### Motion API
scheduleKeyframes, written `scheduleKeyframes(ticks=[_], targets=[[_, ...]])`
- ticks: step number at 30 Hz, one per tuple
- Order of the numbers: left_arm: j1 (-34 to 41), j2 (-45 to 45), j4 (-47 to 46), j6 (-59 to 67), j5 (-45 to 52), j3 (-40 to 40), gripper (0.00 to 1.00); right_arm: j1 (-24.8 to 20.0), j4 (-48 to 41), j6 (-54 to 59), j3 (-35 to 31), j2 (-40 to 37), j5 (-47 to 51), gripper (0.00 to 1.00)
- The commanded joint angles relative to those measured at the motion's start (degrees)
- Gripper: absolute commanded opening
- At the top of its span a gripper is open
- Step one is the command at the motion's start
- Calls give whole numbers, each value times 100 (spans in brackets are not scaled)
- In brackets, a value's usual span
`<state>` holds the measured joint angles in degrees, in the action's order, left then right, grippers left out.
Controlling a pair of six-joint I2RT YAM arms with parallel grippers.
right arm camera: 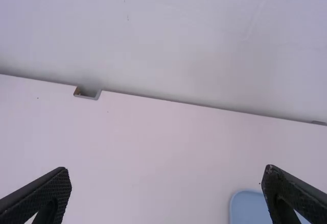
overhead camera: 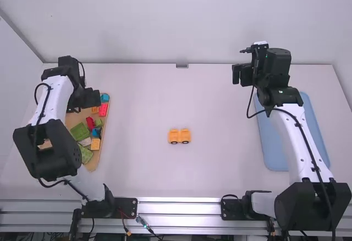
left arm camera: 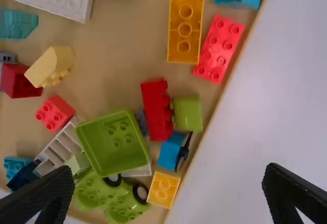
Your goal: Assemble lego blocks to make yellow taxi
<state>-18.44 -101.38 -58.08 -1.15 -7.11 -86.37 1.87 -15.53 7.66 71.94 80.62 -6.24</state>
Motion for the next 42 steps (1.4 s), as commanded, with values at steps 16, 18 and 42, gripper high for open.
scheduleKeyframes(ticks=[16, 18, 42], targets=[[-7, 1187, 1569, 1145, -236, 2837, 93, 4, 136, -13, 225, 57, -15, 99], [-63, 1196, 1766, 968, -297, 2983, 82, 4, 136, -13, 225, 57, -15, 99], [-861, 1104, 2306, 1515, 697, 3733, 54, 9, 249, -35, 225, 57, -293, 99]])
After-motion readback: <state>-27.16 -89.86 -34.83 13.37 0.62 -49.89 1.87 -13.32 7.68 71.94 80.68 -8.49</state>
